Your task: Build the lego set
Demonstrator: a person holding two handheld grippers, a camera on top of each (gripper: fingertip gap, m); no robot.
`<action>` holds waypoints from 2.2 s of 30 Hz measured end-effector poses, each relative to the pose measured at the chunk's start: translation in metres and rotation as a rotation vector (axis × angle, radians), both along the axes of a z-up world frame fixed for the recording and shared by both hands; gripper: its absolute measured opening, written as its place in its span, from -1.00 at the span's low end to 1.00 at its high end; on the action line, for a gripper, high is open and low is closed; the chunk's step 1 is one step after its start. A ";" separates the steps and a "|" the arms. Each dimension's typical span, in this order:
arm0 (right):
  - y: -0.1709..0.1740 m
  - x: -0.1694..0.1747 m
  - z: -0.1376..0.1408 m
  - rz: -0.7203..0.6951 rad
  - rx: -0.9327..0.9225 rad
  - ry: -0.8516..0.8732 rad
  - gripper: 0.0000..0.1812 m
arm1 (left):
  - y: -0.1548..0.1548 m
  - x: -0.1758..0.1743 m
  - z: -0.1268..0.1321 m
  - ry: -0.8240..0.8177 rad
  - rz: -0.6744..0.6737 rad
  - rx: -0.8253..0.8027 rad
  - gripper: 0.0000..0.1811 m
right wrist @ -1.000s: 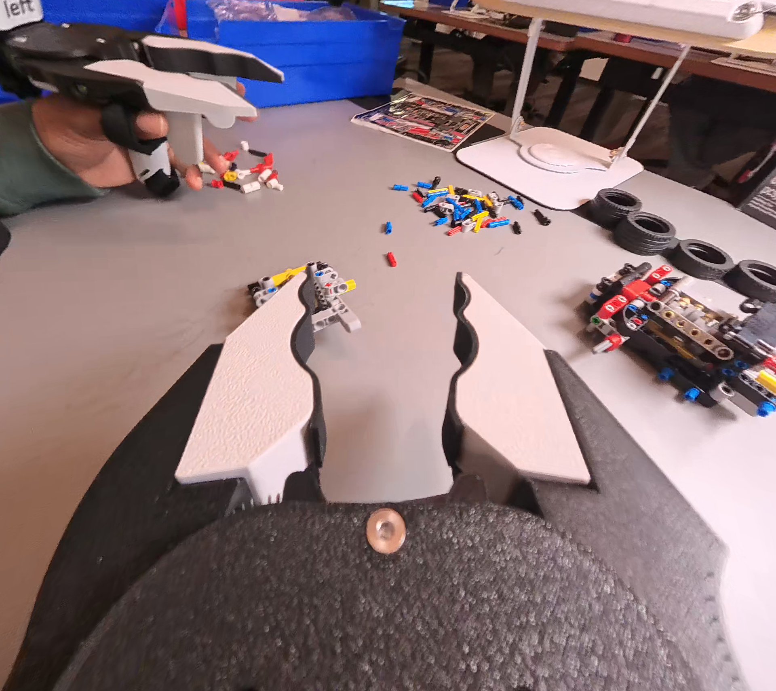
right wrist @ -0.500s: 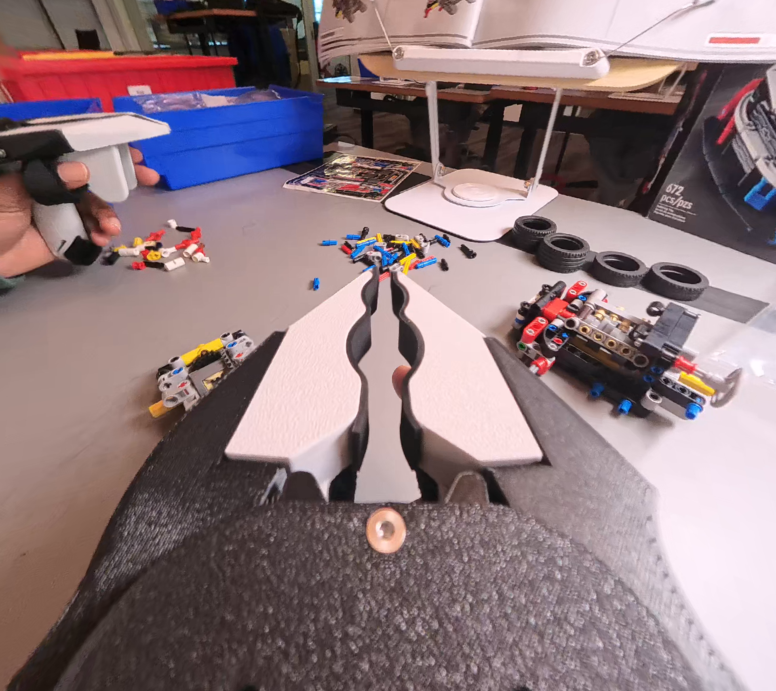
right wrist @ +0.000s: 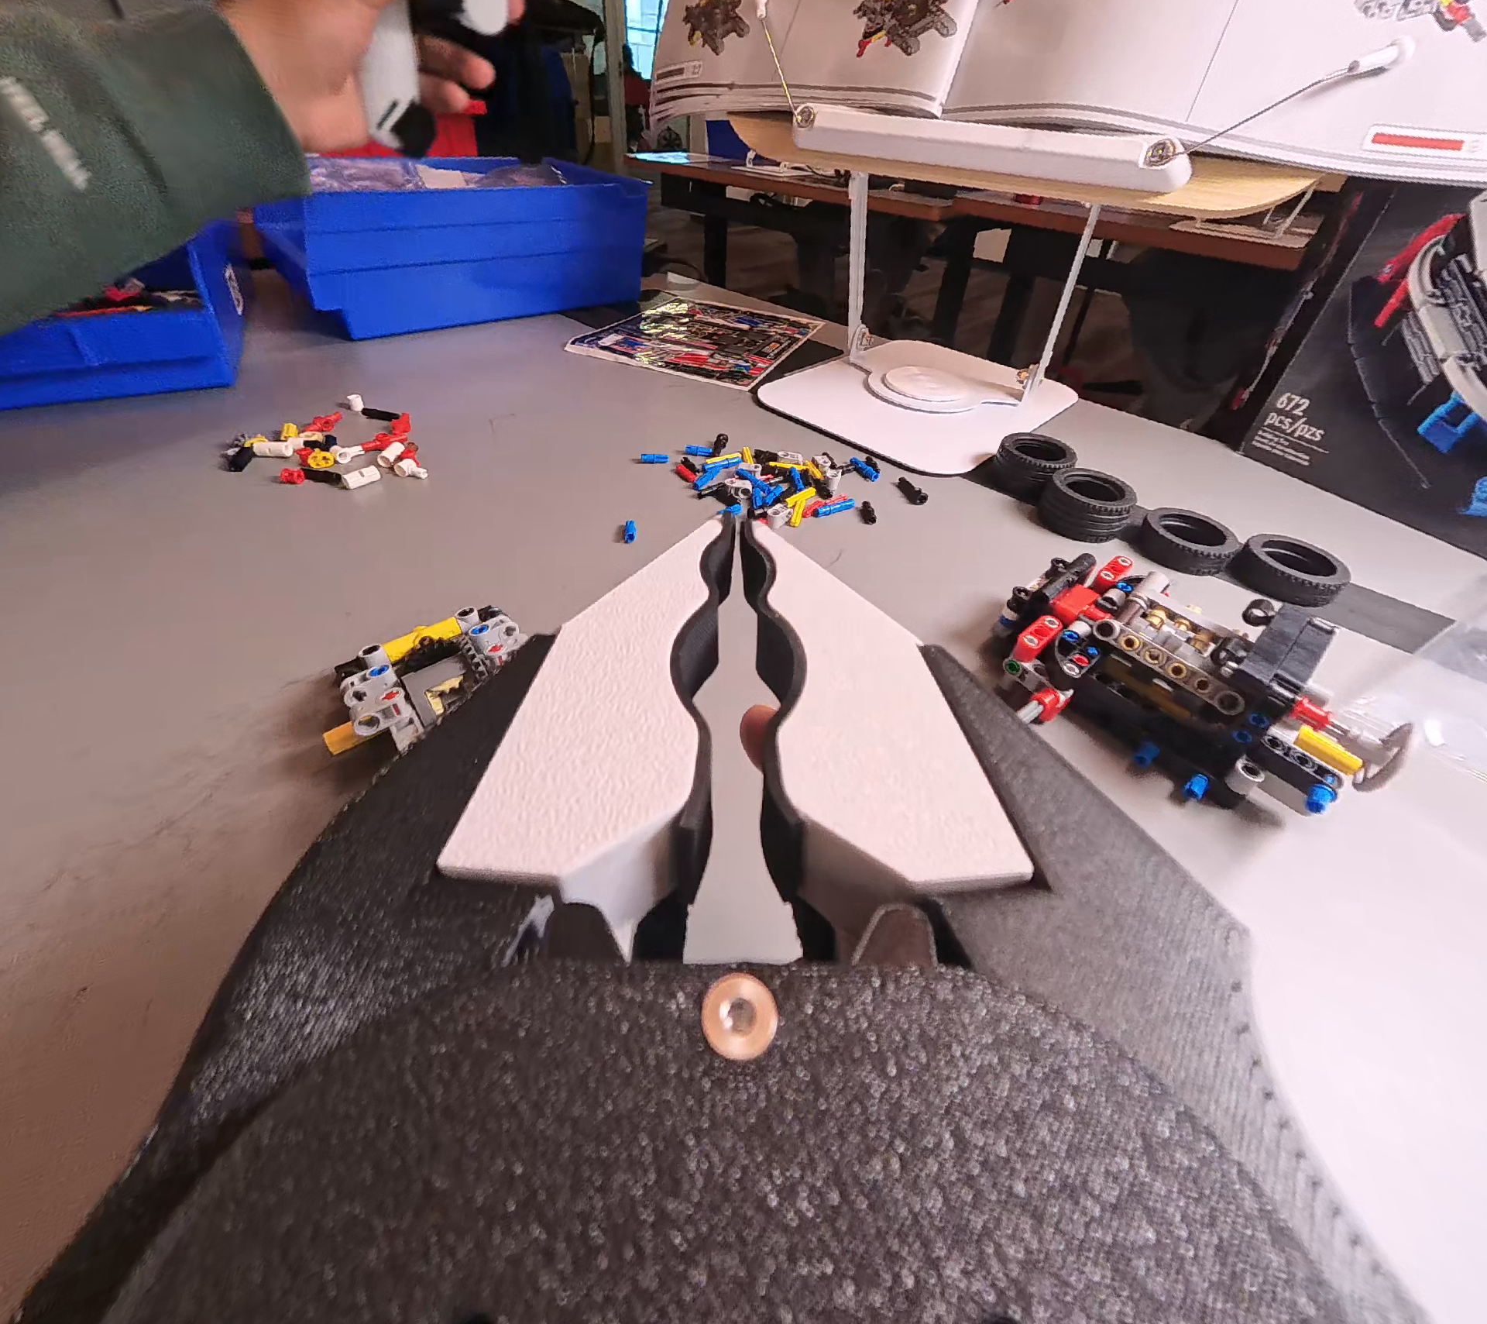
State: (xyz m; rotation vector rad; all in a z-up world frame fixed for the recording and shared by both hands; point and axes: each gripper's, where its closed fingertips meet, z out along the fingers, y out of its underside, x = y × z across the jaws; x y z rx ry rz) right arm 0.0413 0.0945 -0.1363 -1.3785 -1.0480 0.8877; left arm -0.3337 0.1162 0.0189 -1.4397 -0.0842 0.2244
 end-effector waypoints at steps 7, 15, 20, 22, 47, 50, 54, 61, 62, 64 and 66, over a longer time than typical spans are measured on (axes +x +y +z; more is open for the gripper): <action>0.000 0.004 -0.002 -0.005 0.034 -0.027 -1.00 | 0.052 -0.055 0.004 -0.091 0.038 -0.017 -1.00; 0.004 0.004 -0.002 -0.005 0.014 -0.018 -1.00 | 0.072 -0.061 -0.012 -0.057 0.086 -0.078 -1.00; 0.004 0.004 -0.003 0.005 -0.003 -0.021 -1.00 | 0.075 -0.061 -0.015 -0.036 0.102 -0.081 -1.00; 0.003 0.004 -0.003 0.008 -0.002 -0.021 -1.00 | 0.076 -0.063 -0.014 -0.032 0.112 -0.085 -1.00; -0.003 0.003 -0.005 0.019 0.054 -0.060 -1.00 | 0.072 -0.058 -0.014 -0.013 0.099 -0.107 -1.00; -0.004 0.003 -0.006 0.022 0.063 -0.065 -1.00 | 0.062 -0.048 -0.017 -0.029 0.075 -0.098 -1.00; -0.004 0.003 -0.006 0.021 0.076 -0.071 -1.00 | 0.044 -0.017 -0.018 -0.016 0.013 -0.072 -0.96; -0.006 0.004 -0.006 0.021 0.094 -0.076 -1.00 | -0.004 0.056 -0.026 -0.033 -0.148 -0.033 -0.91; -0.006 0.004 -0.005 0.020 0.092 -0.074 -1.00 | -0.011 0.065 -0.028 -0.031 -0.173 -0.035 -0.91; -0.006 0.005 -0.005 0.020 0.087 -0.072 -1.00 | -0.030 0.084 -0.028 -0.009 -0.229 -0.023 -0.90; -0.006 0.006 -0.005 0.020 0.085 -0.073 -1.00 | -0.052 0.098 -0.024 0.012 -0.272 0.006 -0.84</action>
